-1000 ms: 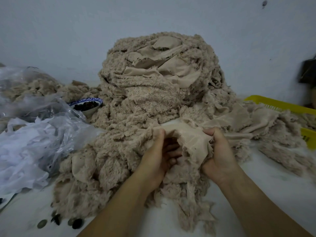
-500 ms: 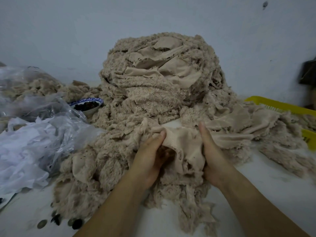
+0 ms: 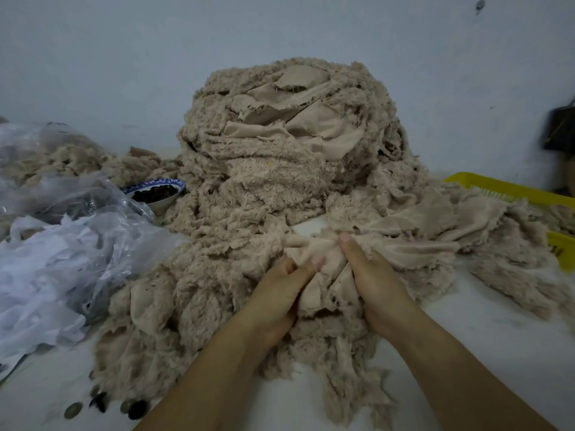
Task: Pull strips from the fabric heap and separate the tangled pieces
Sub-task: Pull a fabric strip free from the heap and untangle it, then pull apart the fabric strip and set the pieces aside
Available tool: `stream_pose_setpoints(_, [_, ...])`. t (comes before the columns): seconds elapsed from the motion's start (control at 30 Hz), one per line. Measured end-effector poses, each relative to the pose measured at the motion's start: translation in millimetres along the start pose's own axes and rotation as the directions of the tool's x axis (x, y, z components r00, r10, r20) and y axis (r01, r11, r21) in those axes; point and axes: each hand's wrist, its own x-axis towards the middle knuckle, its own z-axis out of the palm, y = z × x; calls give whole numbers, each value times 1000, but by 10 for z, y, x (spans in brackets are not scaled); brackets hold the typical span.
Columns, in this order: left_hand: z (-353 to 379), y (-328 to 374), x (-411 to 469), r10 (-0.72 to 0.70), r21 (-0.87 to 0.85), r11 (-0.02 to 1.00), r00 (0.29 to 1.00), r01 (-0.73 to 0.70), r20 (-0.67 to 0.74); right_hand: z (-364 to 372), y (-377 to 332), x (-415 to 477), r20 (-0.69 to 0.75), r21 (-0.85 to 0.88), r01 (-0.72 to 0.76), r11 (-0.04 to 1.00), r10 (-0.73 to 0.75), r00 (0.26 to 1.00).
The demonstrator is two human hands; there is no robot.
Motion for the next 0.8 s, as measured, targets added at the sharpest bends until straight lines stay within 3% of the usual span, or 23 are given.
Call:
stream_pose_setpoints(0.1, [-41,67,3,-2,-108,994,999,-3,-44,-14,9,47,-73,65,-14,998,19,997])
stream_pose_setpoints(0.2, [-234,195,32,-61,-338,941,979,-9,-194,-167,-84,140,-217,248,-61,967,117,969])
stream_pose_setpoints(0.33, [-380,196,127,-31,-435,874,868,-218,-496,-265,-103,176,-221,367,-53,929,143,965])
stream_pose_setpoints(0.53, [-477,275,169,67,-494,744,786,-450,-615,-347,-70,200,-182,512,-27,859,139,973])
stream_pose_setpoints(0.6, [-466,270,174,171,-331,835,779,-440,-604,-385,-78,209,-162,524,-42,851,149,975])
stream_pose_setpoints(0.67, [-387,173,142,279,156,960,766,-231,-579,-336,-49,199,-110,501,-78,862,154,982])
stream_pose_setpoints(0.7, [-336,121,121,350,422,900,760,-111,-547,-294,-27,191,-76,484,-100,869,156,985])
stream_pose_setpoints(0.73, [-285,73,100,436,638,769,760,-36,-483,-253,-4,185,-57,464,-112,879,155,986])
stream_pose_setpoints(0.8, [-205,-16,86,580,862,506,749,-25,-319,-207,27,179,-61,420,-91,903,128,990])
